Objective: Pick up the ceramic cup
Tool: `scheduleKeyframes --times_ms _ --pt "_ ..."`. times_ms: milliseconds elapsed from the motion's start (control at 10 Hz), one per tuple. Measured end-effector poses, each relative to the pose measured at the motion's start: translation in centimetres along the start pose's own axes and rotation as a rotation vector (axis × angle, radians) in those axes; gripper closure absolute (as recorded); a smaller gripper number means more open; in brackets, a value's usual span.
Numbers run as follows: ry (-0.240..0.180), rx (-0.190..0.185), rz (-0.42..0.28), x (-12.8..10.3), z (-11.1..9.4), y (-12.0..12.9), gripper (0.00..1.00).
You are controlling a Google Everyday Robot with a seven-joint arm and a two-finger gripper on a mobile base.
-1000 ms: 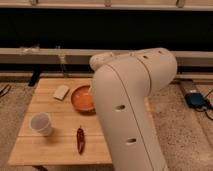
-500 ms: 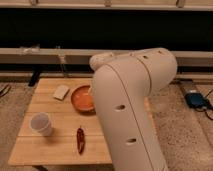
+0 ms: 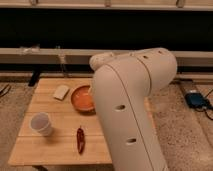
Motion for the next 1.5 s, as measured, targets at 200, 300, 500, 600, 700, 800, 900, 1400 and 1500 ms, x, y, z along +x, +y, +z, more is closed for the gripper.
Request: scheduleKeyframes --times_ms 200,300,500,600,700,800,900,1400,1500 --pt "-0.004 -0.004 -0.051 0.9 -1.0 1.2 0.2" --pt "-0.002 -0.007 -0.084 2.1 -1.7 2.4 0.2" --pt "-0.005 -0.009 -0.145 5.6 -3.1 5.2 0.2" --pt "-0.004 -0.006 -0.18 7.5 -3.7 6.6 0.2" --pt "0.0 -0.003 -0.223 9.7 -4.1 8.4 0.2" --pt "0.006 -0.002 -0.263 11.8 -4.3 10.1 0.2" --pt "0.012 0.0 -0.294 13.4 -4.4 11.2 0.2" --pt "0.023 0.027 -0.522 20.1 -6.2 18.4 0.2" --pt "0.02 0.032 -0.56 20.7 -6.6 19.5 0.2"
